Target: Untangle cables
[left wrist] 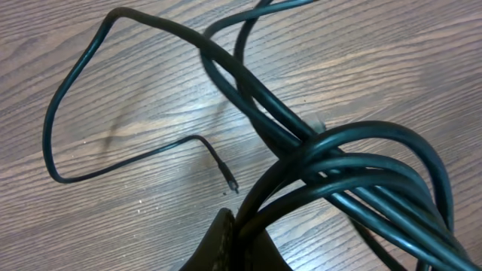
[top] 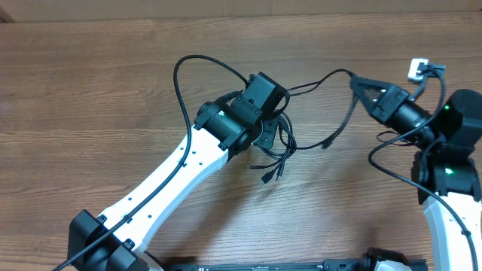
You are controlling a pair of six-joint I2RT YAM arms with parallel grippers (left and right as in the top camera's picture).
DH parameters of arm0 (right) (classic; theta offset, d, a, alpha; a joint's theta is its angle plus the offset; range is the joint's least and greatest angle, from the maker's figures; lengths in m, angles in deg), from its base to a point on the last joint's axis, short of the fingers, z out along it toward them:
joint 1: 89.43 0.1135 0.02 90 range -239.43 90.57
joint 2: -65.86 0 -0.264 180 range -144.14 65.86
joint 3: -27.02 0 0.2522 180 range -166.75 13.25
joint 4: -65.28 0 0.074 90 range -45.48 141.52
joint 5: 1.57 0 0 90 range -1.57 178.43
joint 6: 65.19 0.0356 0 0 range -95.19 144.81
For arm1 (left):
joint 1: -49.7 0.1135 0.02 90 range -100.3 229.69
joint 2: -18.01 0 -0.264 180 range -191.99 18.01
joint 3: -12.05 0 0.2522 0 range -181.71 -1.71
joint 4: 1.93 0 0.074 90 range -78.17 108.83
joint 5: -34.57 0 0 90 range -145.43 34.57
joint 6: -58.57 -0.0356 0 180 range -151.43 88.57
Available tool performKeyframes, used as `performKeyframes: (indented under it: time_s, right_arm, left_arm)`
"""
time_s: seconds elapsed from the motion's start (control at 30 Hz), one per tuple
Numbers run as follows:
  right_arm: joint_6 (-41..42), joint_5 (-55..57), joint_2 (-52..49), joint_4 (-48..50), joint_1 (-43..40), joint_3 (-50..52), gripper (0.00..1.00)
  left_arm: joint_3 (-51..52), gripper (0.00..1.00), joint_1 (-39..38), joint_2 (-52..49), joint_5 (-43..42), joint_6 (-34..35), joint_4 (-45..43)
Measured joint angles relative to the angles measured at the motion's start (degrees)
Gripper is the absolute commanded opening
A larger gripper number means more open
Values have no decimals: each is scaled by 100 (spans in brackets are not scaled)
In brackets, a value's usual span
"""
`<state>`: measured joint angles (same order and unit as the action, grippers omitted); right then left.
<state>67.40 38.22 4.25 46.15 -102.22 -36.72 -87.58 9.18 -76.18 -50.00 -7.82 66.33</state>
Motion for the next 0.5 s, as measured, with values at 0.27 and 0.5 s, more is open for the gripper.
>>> performKeyframes:
  time_s: [0.27, 0.5]
  right_arm:
    - [-234, 4, 0, -7, -1062, 0, 8]
    - [-514, 9, 4, 11, -1742, 0, 11]
  left_arm:
    - [0, 4, 52, -2, 0, 0, 79]
    - [0, 4, 87, -2, 26, 0, 92]
